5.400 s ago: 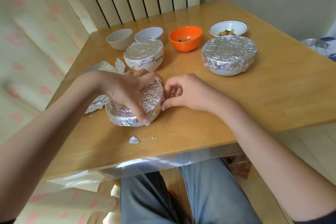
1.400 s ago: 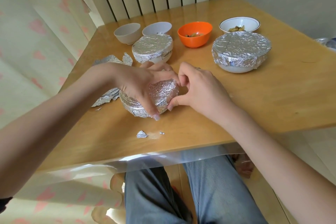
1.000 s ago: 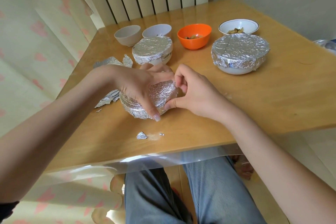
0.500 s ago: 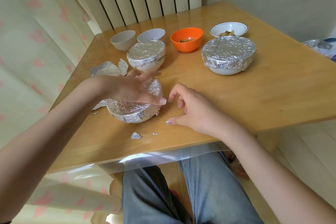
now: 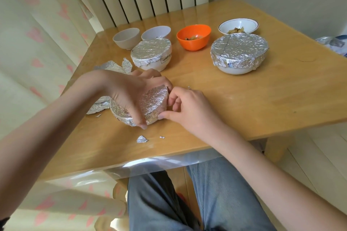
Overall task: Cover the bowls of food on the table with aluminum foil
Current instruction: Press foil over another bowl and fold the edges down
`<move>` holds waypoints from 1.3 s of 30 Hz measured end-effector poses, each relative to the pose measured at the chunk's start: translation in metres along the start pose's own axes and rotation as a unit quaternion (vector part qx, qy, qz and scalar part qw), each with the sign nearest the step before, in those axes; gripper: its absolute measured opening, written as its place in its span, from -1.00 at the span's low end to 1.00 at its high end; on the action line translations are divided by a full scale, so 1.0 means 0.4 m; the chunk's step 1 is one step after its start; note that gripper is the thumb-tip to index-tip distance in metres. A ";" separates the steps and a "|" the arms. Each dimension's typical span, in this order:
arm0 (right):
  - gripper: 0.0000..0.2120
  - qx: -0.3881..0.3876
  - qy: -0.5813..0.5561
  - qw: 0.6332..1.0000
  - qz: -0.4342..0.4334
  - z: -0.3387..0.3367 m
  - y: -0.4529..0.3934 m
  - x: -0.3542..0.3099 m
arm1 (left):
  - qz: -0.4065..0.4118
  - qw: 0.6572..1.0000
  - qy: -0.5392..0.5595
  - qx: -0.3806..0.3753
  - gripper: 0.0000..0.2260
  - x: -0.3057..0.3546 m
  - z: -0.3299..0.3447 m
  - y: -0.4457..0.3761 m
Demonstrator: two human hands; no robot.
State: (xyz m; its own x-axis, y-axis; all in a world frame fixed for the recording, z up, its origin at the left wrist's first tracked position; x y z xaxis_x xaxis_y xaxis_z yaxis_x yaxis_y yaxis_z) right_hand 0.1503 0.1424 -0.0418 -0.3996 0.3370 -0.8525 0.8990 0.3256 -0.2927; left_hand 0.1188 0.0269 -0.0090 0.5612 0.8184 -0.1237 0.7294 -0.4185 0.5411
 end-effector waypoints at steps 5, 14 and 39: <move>-0.74 -0.022 0.015 0.999 -0.017 -0.006 -0.028 0.004 | 0.002 1.000 0.008 0.005 -0.11 -0.001 0.007 -0.005; -0.47 0.000 0.157 0.987 -0.021 -0.046 -0.057 0.000 | -0.004 1.000 0.006 0.011 -0.10 -0.003 0.011 -0.008; -0.55 -0.067 0.047 0.997 0.013 0.005 0.000 0.010 | -0.127 0.990 0.038 -0.052 0.31 -0.069 0.034 0.071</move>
State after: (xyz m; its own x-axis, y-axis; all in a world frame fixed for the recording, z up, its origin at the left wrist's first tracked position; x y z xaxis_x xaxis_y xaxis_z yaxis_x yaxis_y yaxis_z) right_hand 0.1490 0.1418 -0.0460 -0.3969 0.4264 -0.8128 0.8800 0.4284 -0.2049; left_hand 0.1292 -0.0131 -0.0014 0.3315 0.9208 -0.2056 0.7966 -0.1564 0.5840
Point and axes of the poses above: each hand's wrist, its own y-axis away from the middle knuckle, its own z-axis out of the palm, x = y × z, the point moved 7 cm from there along -y, towards the middle knuckle, and after that the axes turned 12 degrees about -y, right-handed, at the moved point
